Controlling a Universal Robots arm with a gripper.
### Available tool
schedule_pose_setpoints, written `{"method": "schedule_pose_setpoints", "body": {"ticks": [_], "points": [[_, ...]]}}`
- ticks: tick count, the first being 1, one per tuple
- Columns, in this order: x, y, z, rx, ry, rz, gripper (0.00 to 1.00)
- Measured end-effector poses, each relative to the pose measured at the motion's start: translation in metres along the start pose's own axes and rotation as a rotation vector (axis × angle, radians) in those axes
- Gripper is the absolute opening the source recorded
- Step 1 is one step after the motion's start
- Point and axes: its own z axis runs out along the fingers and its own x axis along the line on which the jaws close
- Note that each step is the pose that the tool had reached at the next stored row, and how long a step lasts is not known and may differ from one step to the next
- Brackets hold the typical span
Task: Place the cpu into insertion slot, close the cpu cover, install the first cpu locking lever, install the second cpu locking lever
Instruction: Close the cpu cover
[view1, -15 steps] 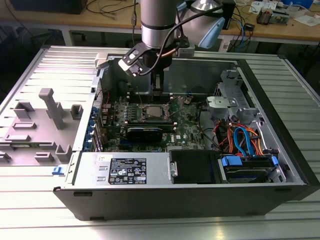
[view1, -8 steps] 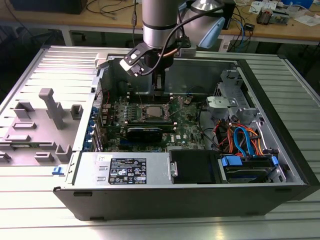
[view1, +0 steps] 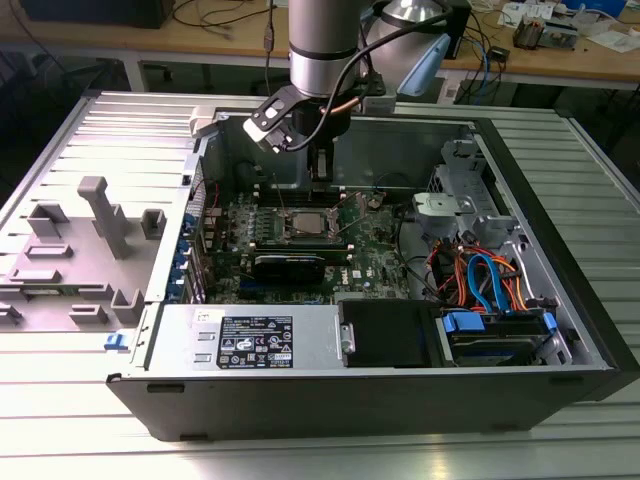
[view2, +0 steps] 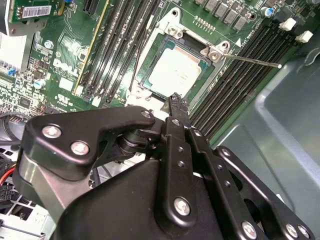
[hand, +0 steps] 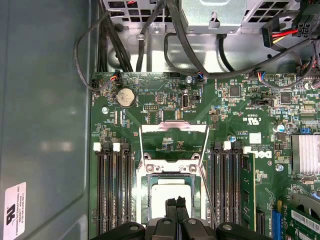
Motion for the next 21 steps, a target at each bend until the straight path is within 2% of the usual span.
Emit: {"method": "schedule_pose_setpoints", "body": {"ticks": [18,21], "points": [[0.0,0.0009,-0.0019,0.0,-0.0001,0.0,0.12],[-0.0003,0.044,-0.0005,0.0001,-0.0001,0.0,0.12]]}}
